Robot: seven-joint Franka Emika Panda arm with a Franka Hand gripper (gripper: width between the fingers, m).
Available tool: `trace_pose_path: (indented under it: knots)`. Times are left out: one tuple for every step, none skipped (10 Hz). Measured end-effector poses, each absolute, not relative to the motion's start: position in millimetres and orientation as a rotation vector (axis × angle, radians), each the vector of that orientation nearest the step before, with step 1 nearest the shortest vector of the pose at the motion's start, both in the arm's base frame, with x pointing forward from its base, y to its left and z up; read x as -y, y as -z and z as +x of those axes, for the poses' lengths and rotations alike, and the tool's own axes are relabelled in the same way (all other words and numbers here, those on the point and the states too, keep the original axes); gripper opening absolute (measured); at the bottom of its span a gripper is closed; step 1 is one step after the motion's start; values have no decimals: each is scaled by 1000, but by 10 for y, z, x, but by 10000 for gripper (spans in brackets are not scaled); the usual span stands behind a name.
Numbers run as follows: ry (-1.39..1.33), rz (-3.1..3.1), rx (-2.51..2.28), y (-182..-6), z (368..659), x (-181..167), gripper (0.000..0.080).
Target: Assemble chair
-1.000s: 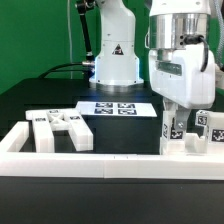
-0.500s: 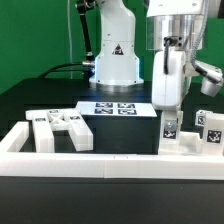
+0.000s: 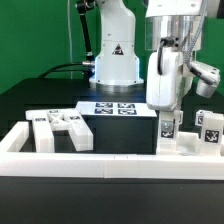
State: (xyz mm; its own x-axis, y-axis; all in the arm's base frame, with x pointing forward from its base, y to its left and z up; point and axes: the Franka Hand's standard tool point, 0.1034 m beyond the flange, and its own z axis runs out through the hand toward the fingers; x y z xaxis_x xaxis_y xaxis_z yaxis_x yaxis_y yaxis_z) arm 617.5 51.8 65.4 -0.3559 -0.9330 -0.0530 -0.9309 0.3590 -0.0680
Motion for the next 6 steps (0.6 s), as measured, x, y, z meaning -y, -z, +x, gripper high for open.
trace_pose_path:
  knots:
    - [42,-1815,-2461,-679,6180,-527,463]
    - [41,-1895,-2397,-717,6185,-538,614]
    - [48,-1969,-2330,-751,6187,-539,639]
    - [53,-2038,-2268,-762,6191,-540,646]
    - [57,-2094,-2214,-778,6197,-541,646]
    - [53,-2092,-2215,-793,6196,-568,649]
